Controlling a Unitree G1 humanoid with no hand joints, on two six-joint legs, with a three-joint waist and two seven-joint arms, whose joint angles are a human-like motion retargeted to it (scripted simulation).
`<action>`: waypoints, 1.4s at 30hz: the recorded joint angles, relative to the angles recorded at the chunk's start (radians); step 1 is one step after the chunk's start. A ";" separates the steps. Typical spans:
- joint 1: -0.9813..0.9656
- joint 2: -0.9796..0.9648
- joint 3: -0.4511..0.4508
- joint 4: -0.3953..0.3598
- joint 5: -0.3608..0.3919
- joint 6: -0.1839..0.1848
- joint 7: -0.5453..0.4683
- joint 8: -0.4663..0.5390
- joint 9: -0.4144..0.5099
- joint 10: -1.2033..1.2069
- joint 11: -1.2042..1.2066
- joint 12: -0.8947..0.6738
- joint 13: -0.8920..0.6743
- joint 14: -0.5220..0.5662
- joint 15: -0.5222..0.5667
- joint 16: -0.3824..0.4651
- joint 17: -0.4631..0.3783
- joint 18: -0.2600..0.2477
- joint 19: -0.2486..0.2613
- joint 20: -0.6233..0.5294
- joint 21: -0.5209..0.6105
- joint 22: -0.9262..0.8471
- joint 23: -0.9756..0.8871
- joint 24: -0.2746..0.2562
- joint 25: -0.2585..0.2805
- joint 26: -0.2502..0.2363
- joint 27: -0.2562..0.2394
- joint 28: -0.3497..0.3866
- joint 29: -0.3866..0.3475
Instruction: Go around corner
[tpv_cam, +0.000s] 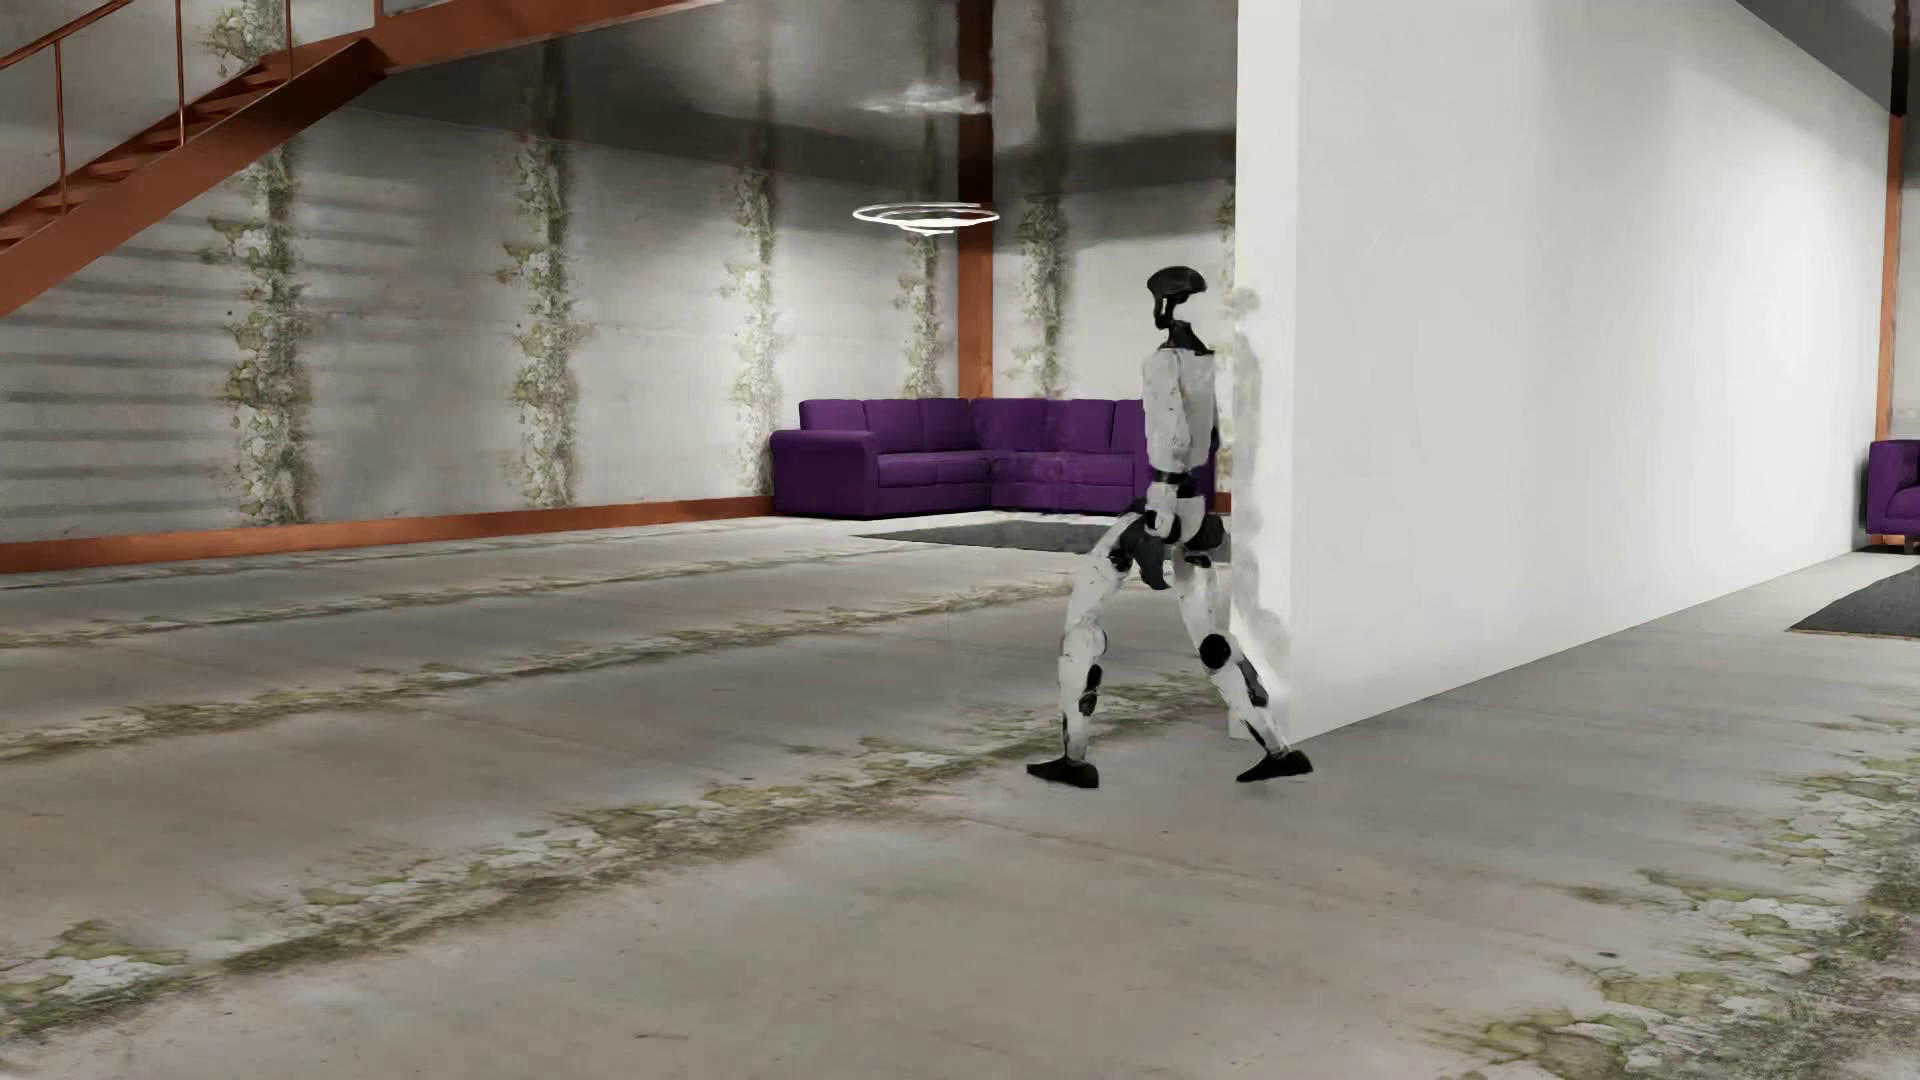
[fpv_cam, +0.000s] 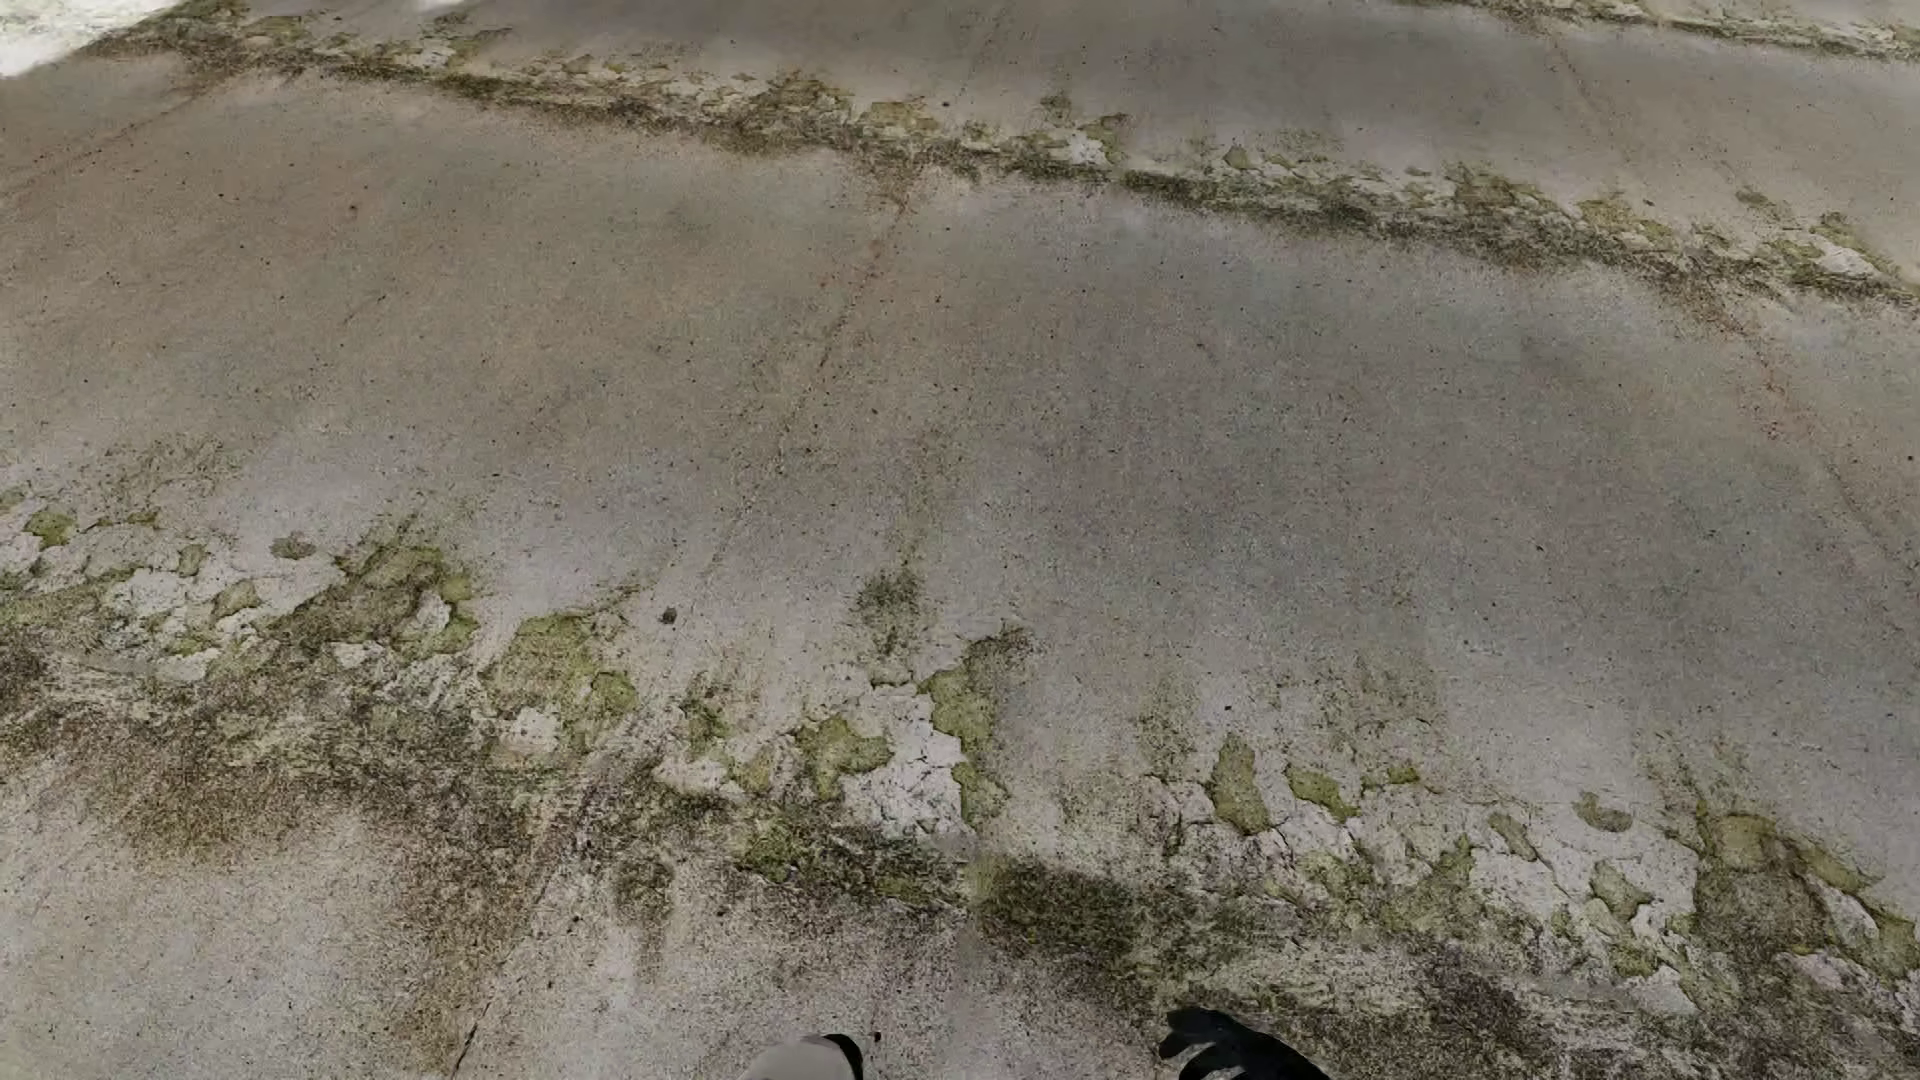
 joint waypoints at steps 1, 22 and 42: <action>-0.019 0.048 0.029 -0.029 -0.030 -0.016 0.000 0.000 0.014 0.093 0.036 -0.008 0.021 0.008 0.054 0.003 -0.002 0.000 0.000 -0.019 -0.058 0.013 -0.030 0.000 0.000 0.000 0.000 0.000 0.000; 0.259 -0.487 -0.195 -0.016 0.125 0.038 0.000 0.000 0.066 0.675 0.150 -0.036 0.290 -0.139 0.470 -0.005 0.042 0.000 0.000 0.132 0.076 -0.060 0.162 0.000 0.000 0.000 0.000 0.000 0.000; 0.709 -0.897 -0.333 0.075 -0.156 -0.040 0.000 0.000 0.022 0.069 0.117 -0.081 0.371 -0.277 0.298 0.062 0.051 0.000 0.000 0.157 0.148 -0.238 0.193 0.000 0.000 0.000 0.000 0.000 0.000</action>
